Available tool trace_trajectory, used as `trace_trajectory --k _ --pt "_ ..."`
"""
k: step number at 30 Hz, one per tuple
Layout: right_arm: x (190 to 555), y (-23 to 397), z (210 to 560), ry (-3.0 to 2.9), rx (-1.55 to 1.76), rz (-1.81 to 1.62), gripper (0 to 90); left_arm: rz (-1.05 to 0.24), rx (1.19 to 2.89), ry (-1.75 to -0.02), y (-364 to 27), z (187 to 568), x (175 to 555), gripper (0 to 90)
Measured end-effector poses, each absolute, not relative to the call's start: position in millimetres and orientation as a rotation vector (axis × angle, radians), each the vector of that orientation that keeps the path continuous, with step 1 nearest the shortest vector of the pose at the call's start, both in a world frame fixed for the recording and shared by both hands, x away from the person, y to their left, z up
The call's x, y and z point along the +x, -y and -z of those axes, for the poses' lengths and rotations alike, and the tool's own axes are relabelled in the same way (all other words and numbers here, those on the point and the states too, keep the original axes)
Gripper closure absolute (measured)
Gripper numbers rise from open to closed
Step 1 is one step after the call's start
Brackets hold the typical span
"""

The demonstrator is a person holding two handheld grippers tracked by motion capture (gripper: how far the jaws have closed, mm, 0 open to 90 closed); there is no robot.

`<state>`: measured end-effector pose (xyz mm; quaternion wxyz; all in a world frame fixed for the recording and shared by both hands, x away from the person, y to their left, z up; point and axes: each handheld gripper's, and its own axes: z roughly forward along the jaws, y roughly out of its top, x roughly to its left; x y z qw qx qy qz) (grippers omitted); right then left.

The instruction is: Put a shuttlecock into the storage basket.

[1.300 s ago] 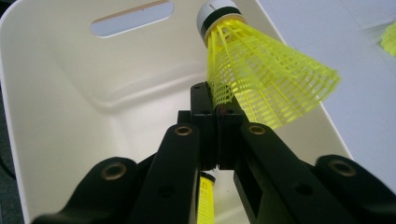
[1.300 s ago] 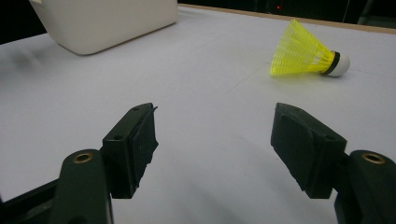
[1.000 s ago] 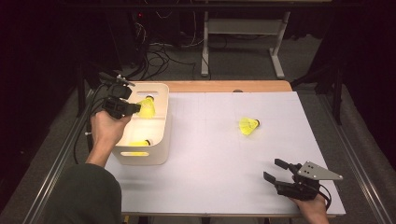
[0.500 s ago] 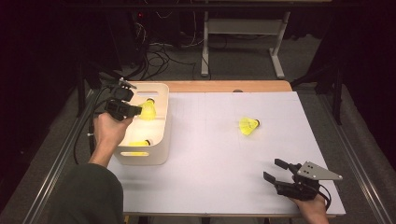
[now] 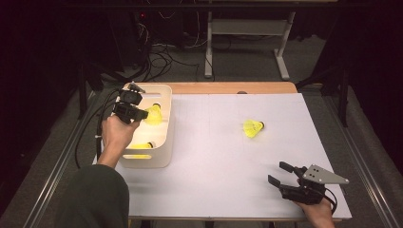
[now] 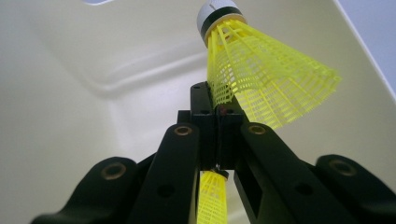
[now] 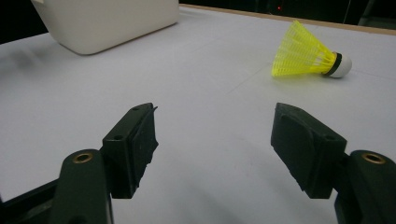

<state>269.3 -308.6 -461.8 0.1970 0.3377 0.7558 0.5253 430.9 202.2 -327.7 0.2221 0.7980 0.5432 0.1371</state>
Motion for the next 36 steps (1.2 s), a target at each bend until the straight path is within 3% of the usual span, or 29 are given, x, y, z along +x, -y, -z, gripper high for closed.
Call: trace_trajectory --k 36 --pt "269.4 308.3 461.9 -2.11 0.946 -1.475 31.8 -0.284 2.159 -1.557 -203.7 350.9 458.3 88.3"
